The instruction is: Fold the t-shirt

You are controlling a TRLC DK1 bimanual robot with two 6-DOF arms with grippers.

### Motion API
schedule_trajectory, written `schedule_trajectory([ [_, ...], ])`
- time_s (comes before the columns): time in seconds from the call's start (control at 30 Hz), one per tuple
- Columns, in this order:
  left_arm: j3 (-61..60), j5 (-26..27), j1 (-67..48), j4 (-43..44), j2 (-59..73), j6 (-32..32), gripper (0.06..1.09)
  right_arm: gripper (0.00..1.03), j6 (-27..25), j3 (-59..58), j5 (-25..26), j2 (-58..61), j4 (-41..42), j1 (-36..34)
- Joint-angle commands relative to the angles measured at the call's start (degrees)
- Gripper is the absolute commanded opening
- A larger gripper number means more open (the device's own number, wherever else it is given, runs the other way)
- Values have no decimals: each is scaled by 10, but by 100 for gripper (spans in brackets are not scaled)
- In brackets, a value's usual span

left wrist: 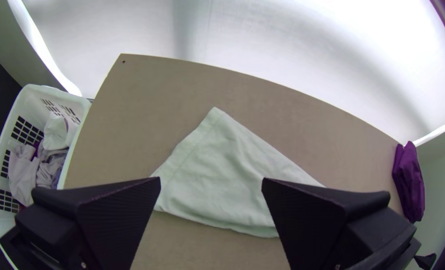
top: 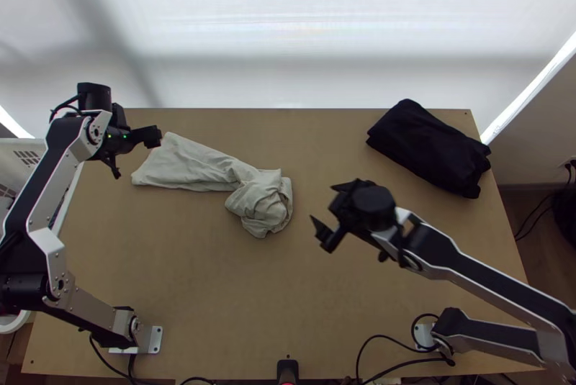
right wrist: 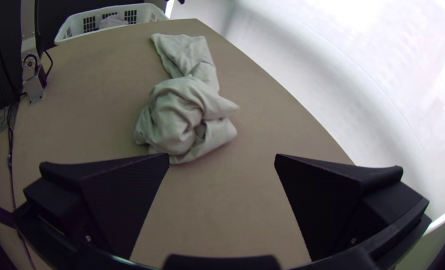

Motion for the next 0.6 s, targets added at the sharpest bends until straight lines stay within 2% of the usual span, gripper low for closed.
schedule_trajectory([
  [0.0,-15,5,2,4,-30,-9,104,99,37,74,-15,84,-10,21],
  [0.17,-29,6,15,9,-49,-8,104,98,49,155,-28,195,-17,28],
  [0.33,-50,6,27,21,-60,-7,104,87,66,200,-29,270,-9,30],
  [0.47,-55,6,32,27,-62,-6,104,86,72,219,-29,315,8,37],
  [0.5,-55,6,32,27,-63,-6,104,84,72,223,-29,324,19,38],
  [0.57,-56,5,34,27,-65,-5,104,71,72,232,-29,336,32,42],
])
